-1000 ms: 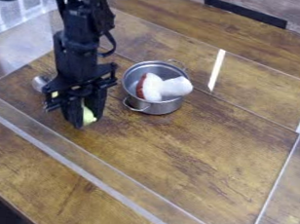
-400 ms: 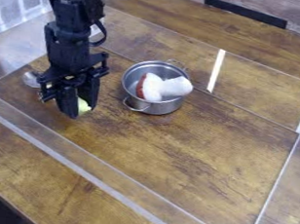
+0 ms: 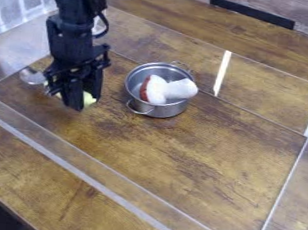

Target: Move the green spoon to the left

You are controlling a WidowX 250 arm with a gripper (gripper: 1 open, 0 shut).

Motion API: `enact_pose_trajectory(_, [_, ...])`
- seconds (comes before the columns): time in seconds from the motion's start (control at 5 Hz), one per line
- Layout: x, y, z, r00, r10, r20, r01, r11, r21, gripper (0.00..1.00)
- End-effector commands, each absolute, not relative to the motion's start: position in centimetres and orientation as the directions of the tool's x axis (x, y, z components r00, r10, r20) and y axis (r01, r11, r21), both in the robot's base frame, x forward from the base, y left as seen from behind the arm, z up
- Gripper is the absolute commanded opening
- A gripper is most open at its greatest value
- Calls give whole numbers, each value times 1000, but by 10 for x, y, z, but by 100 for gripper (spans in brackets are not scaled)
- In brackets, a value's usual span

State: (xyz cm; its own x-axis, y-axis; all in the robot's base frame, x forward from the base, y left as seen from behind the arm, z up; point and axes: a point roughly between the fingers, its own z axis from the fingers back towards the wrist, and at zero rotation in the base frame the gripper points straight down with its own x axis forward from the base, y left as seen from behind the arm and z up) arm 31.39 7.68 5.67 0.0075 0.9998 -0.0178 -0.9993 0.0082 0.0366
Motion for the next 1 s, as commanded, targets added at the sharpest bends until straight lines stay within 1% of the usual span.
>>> enact_pose_trajectory(0.0, [325, 90, 78, -46, 999, -10, -999, -46, -12, 0])
enact_pose_trajectory(0.2, [331, 89, 85, -60, 998, -17, -998, -60, -8, 0])
enact_pose_trajectory(0.6, [342, 89, 102, -53, 998, -34, -999, -53, -1, 0])
enact_pose_trajectory(0.8, [345, 95, 103, -36, 999, -32, -999, -36, -1, 0])
